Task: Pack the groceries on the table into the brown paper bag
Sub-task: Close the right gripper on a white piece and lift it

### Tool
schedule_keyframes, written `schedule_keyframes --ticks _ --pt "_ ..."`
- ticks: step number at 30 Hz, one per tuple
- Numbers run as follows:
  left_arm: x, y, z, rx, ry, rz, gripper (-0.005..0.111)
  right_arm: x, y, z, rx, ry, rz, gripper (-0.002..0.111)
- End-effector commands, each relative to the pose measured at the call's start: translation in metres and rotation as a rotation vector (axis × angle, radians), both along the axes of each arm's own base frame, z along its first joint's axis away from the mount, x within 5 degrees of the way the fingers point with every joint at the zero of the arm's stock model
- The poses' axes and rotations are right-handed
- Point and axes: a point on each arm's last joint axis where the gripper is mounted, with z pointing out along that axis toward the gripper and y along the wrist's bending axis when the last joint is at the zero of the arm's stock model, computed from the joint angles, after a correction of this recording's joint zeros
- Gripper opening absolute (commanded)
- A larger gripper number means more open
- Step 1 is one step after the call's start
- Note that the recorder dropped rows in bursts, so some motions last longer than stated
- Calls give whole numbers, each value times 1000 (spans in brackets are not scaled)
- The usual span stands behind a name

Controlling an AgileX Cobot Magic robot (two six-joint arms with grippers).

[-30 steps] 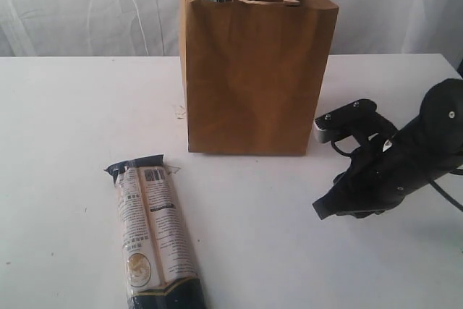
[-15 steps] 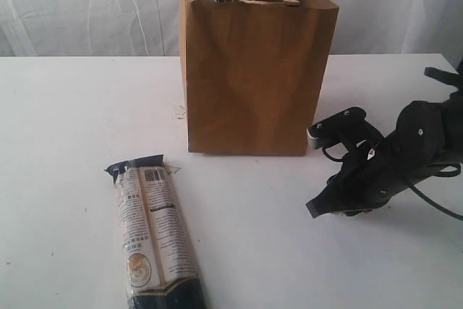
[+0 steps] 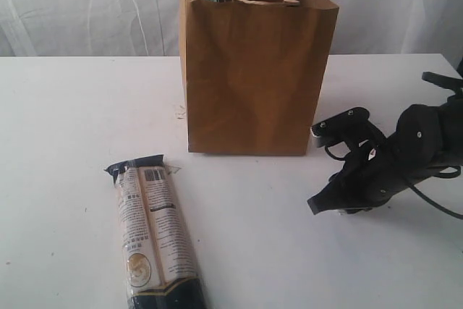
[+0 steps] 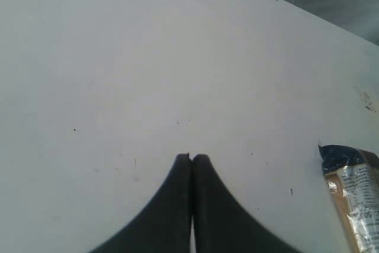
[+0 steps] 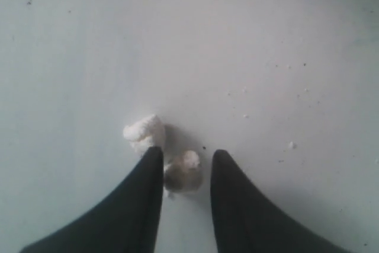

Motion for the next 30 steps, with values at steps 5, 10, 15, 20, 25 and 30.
schedule_keyframes --ticks 5,10,15,20,25,30 --pt "-1 0 -1 -5 0 -3 0 0 0 3 -10 52 9 0" --pt "-1 0 -1 -5 0 -3 0 1 2 22 0 83 20 0" --pt "-1 0 -1 -5 0 -3 0 -33 4 63 83 297 11 0" --pt "-1 0 -1 -5 0 -3 0 -74 3 140 199 304 85 0" --pt "-1 0 -1 -5 0 -3 0 -91 13 239 511 -66 143 0" --pt "-1 0 -1 -5 0 -3 0 -86 20 321 709 -396 212 0"
